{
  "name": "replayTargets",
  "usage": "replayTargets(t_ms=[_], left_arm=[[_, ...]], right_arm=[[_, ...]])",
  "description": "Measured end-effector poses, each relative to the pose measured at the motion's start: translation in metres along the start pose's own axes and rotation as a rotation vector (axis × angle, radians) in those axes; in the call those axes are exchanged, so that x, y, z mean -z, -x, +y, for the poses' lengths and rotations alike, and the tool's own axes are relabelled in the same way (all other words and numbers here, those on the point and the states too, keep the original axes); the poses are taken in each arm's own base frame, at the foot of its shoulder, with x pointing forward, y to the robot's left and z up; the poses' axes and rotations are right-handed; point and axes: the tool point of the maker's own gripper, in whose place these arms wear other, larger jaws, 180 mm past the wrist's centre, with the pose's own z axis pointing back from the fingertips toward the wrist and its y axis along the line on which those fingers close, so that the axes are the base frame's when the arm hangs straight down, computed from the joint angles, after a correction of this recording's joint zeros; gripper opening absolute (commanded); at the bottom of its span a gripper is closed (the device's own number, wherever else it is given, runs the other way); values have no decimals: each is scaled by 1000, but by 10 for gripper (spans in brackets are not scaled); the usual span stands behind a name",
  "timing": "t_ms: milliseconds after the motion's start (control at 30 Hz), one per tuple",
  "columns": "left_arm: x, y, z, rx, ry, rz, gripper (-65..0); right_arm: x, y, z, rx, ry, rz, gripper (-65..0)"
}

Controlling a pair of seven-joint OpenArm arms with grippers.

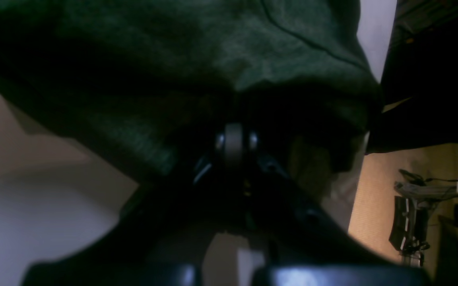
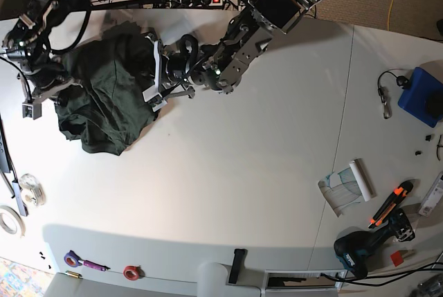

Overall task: Layout the t-shirt on the table in an organized manner, then fold the t-shirt properly
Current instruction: 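Reach the left gripper over and grasp the bundle's edge, then hold the bundle with the left gripper while the right gripper flattens it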

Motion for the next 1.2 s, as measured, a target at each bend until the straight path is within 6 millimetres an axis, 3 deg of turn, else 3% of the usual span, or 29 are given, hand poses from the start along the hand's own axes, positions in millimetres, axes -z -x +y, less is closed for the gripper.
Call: replayTargets(t_ms=[133,400,800,1067,1200], left_arm=[[0,2,-1,-7,3,0,-650],[1,5,0,14,-9,9,-650],[-11,16,11,1,-9,-2,-650],[-12,16,12,4,-10,-3,-650],[-12,16,10,19,4,-2,-650]], right_arm=[[24,4,20,3,-71,44,-650],[43,-22,69,-113,-171,33,-650],[50,-55,50,-116,-34,-60,-650],[90,-45,47,-10,-63,28,-650],[106,-55,51,50,-96,5,-650]])
